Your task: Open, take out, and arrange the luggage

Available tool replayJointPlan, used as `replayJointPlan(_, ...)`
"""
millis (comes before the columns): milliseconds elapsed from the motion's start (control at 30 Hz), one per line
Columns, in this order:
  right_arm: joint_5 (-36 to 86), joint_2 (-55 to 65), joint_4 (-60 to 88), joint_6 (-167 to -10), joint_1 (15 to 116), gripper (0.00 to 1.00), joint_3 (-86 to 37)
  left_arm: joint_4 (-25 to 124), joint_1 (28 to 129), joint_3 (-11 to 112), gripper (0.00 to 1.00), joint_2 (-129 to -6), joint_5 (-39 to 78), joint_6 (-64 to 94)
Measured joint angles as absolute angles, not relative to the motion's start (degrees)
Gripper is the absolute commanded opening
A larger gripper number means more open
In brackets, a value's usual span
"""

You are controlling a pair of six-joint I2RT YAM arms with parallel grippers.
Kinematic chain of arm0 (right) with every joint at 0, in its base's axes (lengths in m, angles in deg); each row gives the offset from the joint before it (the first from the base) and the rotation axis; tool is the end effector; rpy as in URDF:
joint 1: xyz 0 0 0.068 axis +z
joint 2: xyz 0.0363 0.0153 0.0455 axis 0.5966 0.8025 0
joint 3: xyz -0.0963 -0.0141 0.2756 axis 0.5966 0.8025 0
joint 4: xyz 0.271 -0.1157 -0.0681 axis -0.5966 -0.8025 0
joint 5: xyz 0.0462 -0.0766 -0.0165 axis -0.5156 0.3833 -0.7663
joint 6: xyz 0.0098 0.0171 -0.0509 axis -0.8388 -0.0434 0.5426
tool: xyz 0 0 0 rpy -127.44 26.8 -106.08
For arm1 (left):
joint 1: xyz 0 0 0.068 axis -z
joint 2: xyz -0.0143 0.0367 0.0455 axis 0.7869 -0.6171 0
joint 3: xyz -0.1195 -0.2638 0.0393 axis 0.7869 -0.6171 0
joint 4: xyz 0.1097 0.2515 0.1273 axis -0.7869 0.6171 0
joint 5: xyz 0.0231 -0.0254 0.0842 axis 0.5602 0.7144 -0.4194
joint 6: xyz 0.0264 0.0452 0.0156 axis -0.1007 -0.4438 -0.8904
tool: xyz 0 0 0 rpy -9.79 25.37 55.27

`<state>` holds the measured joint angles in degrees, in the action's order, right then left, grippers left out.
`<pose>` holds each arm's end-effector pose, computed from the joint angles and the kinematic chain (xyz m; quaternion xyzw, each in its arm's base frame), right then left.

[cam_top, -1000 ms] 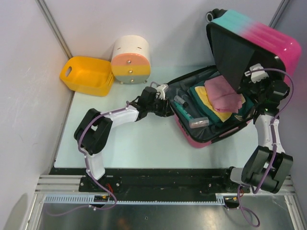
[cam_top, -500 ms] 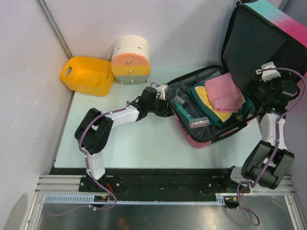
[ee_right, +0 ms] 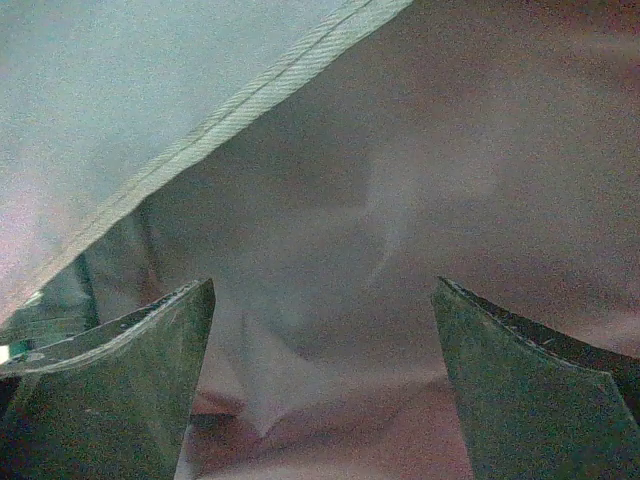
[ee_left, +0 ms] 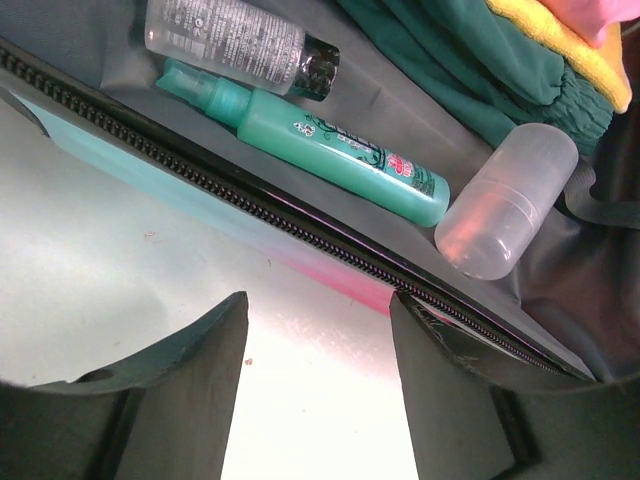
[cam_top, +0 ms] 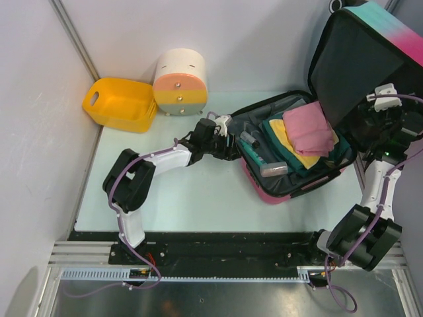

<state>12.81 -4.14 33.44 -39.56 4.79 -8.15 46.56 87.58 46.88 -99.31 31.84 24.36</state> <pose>0.2901 -0.1656 0.3888 -0.1848 0.6470 -0.3488 0.6524 0.3639 -0.2770 0.1916 0.1927 0.8504 -0.3597 0.3322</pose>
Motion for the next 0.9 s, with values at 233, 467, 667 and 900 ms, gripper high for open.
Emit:
replayJointPlan(233,9.40,-1.61,33.11,-40.87,0.60,0.97,-12.41,46.59,87.56,46.90,0.73,-99.31,31.65,23.51)
replayJointPlan(467,2.08,-0.32,32.52,-41.13,-0.78,0.98,-13.83,47.13,87.34,46.90,0.82,-99.23,30.82,22.63)
replayJointPlan(667,0.46,-0.32,31.76,-40.85,0.57,0.97,-14.23,49.52,87.36,48.23,0.82,-99.20,29.18,22.44)
replayJointPlan(900,1.23,1.30,31.87,-40.74,2.41,0.97,-14.23,53.84,86.95,52.08,0.84,-100.67,27.12,25.56)
